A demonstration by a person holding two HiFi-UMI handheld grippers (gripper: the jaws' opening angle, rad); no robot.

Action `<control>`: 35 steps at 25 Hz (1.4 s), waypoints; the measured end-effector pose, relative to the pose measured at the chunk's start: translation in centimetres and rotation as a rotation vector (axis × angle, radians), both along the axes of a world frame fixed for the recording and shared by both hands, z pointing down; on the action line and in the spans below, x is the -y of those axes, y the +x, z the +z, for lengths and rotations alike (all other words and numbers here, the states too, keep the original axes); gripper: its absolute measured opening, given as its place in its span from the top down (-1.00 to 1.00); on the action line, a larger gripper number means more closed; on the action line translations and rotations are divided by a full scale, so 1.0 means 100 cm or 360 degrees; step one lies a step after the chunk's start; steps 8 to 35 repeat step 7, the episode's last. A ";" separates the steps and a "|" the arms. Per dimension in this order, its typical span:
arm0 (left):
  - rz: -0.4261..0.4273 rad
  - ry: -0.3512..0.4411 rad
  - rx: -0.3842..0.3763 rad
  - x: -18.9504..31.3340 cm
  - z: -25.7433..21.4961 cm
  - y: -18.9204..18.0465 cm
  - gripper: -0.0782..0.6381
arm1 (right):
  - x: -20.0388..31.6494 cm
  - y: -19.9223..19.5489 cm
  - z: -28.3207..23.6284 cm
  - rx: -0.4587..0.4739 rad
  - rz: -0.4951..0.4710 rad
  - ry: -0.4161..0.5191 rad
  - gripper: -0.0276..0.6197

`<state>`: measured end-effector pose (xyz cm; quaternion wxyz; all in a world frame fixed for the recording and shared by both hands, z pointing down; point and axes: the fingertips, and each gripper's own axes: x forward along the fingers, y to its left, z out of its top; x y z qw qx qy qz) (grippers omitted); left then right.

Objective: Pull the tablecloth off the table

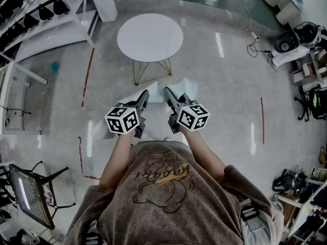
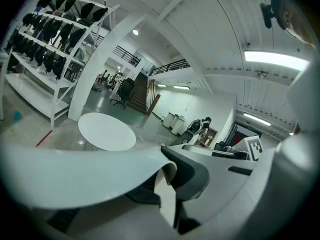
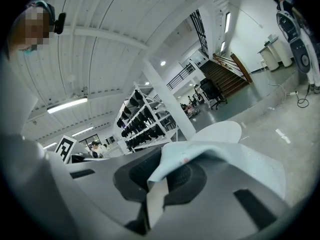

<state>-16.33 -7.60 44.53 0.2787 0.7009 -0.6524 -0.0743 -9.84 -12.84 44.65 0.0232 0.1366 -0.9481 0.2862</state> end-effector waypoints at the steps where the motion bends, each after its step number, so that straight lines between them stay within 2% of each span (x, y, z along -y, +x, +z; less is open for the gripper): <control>1: 0.0000 -0.0001 -0.0003 0.001 0.001 -0.001 0.71 | 0.001 -0.001 0.001 0.0000 0.0001 -0.0001 0.87; 35: -0.0005 -0.0004 -0.0015 -0.002 0.003 0.000 0.71 | -0.002 0.000 0.003 0.0000 0.0000 -0.0013 0.87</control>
